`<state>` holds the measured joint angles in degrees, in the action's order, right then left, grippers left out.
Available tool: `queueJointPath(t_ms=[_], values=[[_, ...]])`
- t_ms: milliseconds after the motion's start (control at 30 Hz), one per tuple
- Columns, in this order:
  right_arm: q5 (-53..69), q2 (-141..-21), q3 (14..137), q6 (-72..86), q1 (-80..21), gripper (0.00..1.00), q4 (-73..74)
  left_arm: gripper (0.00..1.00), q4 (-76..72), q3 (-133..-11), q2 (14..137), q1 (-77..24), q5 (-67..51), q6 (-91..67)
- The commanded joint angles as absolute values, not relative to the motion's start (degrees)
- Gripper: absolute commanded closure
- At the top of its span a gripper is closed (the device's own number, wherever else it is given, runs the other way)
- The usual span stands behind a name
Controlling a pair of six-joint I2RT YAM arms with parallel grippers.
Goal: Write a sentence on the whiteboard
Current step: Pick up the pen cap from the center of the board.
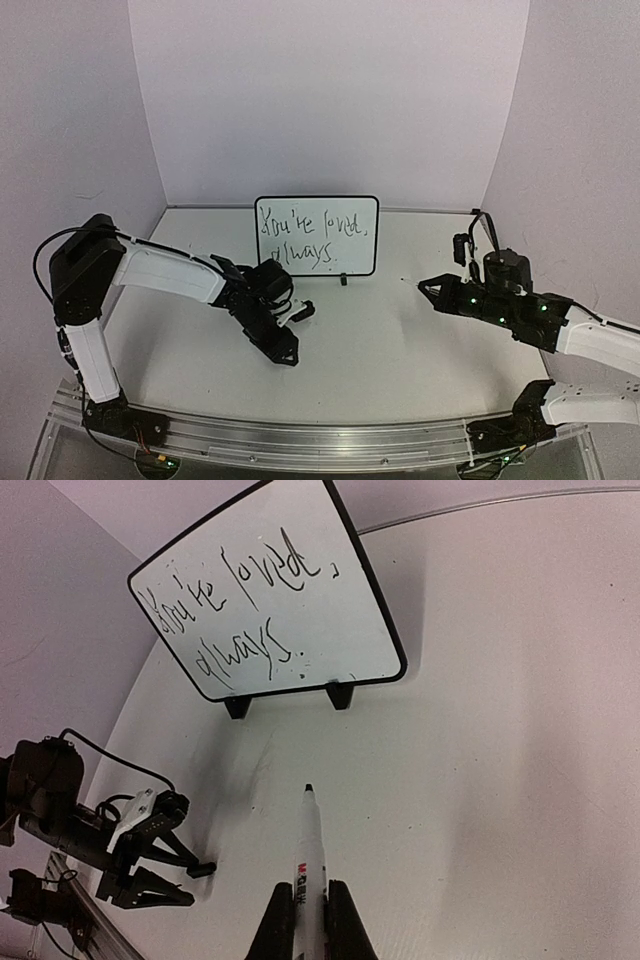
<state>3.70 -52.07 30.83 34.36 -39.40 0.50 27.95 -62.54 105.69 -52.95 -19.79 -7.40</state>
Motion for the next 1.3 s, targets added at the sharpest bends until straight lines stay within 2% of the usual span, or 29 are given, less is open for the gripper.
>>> queueJointPath(t_ms=[0, 100, 300, 567, 767, 1067, 1267], values=[[2.6, -52.5, 31.4, 34.5, -39.4, 1.0, -0.1, 0.48, 31.1, -62.4, 104.7, -54.6, -10.5, -7.5], [2.6, -52.4, 31.4, 34.5, -39.4, 1.0, -0.1, 0.54, 31.6, -62.9, 105.0, -56.1, -5.6, -7.6], [2.6, -52.3, 31.3, 34.6, -39.4, 1.0, -0.1, 0.66, 32.8, -63.8, 106.7, -57.6, -2.9, -7.3], [3.8, -52.3, 31.5, 34.9, -39.3, 1.0, 1.6, 0.86, 33.0, -63.2, 107.1, -58.8, -5.5, -5.6], [12.1, -53.4, 34.9, 32.2, -39.1, 1.0, 7.1, 1.0, 31.6, -62.3, 106.5, -59.0, -7.2, -4.9], [38.1, -60.9, 38.4, 28.3, -33.5, 1.0, 10.2, 1.0, 27.3, -60.5, 100.3, -59.5, -9.9, -3.9], [54.7, -62.9, 39.3, 28.1, -29.6, 1.0, 10.1, 1.0, 20.5, -56.3, 91.2, -60.9, -17.9, -1.2]])
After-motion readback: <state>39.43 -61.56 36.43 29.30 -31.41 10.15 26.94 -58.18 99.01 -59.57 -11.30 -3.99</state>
